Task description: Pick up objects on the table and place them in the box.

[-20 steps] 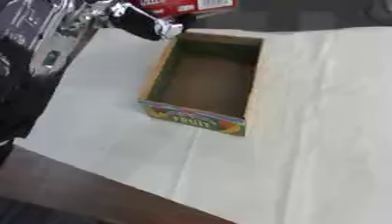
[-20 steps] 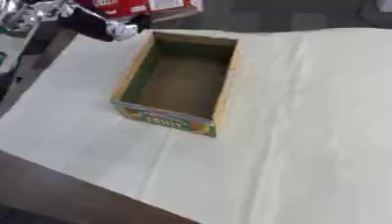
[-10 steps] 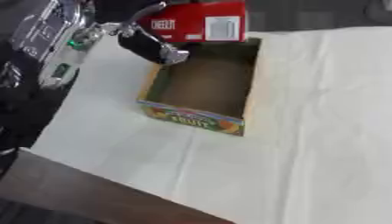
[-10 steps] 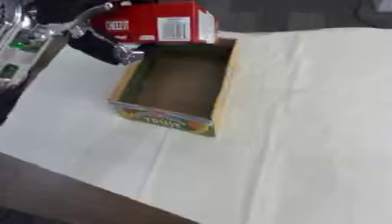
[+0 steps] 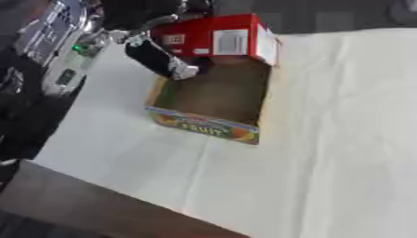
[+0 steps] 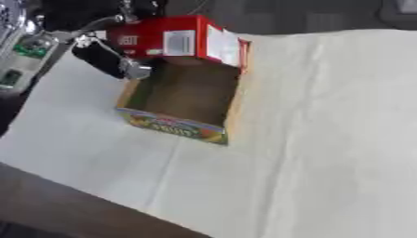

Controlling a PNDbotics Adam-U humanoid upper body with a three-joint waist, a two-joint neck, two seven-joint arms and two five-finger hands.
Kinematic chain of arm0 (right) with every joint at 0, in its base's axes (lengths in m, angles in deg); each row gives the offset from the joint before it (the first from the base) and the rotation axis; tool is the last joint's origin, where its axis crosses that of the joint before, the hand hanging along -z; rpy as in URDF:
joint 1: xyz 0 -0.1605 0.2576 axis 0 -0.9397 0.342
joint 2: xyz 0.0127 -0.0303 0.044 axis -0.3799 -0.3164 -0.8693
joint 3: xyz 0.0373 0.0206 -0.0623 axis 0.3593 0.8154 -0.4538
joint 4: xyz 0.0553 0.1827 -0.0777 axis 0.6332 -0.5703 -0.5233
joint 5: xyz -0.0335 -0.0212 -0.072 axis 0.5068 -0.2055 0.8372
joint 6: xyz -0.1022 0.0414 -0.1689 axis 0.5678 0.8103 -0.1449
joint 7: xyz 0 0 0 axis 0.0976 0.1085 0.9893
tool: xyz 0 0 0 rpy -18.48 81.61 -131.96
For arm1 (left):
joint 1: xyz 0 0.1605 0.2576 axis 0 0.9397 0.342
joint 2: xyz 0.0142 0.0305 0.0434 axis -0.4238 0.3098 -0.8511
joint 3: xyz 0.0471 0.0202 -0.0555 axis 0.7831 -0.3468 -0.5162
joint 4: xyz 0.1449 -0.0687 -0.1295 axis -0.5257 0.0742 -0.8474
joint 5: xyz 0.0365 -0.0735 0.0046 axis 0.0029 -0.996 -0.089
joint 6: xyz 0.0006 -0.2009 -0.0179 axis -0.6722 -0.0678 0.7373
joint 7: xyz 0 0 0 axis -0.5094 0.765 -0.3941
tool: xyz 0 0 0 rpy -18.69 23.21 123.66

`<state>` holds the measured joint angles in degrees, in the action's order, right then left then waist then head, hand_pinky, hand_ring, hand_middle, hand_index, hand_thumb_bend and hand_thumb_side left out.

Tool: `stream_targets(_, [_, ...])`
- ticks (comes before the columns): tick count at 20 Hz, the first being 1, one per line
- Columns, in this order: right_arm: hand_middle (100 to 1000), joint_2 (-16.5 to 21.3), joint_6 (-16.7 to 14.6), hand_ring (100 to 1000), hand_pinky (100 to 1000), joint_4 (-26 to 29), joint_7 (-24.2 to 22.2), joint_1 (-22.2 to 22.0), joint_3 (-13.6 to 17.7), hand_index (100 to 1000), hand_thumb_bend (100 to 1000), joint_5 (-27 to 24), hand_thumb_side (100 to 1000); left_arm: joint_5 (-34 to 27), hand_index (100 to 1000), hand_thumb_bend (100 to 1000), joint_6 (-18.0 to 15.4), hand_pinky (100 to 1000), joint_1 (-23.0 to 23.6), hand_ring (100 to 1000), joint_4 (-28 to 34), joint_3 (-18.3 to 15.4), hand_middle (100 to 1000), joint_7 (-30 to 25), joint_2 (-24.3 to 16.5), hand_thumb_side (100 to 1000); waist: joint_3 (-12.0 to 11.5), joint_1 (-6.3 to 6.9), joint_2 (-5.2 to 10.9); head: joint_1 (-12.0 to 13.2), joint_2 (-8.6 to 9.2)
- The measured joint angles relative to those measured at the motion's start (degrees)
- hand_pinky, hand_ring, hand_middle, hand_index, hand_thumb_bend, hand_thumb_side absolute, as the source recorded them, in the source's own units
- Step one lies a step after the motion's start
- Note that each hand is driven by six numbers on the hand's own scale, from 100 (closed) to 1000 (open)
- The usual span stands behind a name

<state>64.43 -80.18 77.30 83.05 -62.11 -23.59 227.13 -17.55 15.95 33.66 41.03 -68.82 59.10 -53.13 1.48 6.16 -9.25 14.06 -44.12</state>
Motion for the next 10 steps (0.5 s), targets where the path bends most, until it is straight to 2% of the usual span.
stream_targets(1, [668, 0.0, -0.05, 614, 478, 0.04, 0.03, 0.01, 0.0, 753, 100, 0.01, 1000, 0.07, 881, 745, -0.97, 771, -0.01, 861, -0.13, 0.0, 888, -1.79, 0.08, 1000, 0.06, 0.0, 0.0, 0.0, 0.0])
stream_targets(2, [668, 0.0, -0.07, 614, 478, 0.09, 0.04, 0.03, 0.0, 753, 100, 0.01, 1000, 0.08, 884, 753, -2.01, 778, -0.06, 865, -0.28, -0.01, 892, -3.75, 0.23, 1000, 0.14, 0.0, 0.0, 0.0, 0.0])
stream_targets(3, [668, 0.0, -0.09, 614, 478, 0.1, 0.04, 0.04, 0.0, 753, 100, 0.01, 1000, 0.08, 905, 805, -3.0, 815, -0.23, 890, -0.41, -0.01, 921, -5.74, 0.25, 1000, 0.18, 0.0, -0.02, 0.0, 0.0])
stream_targets(7, [668, 0.0, -0.14, 614, 478, 0.25, 0.02, 0.07, 0.0, 753, 100, 0.01, 1000, -0.52, 893, 822, -5.85, 823, -1.0, 885, -0.42, -0.08, 920, -12.83, 0.3, 1000, 0.21, 0.01, -0.06, 0.0, 0.0])
stream_targets(10, [668, 0.0, -0.16, 613, 478, 0.26, -0.02, 0.07, 0.0, 753, 100, 0.01, 1000, -1.55, 889, 819, -4.71, 824, -1.23, 884, -0.36, -0.42, 918, -14.39, 0.4, 1000, 0.21, 0.02, -0.11, 0.01, 0.0])
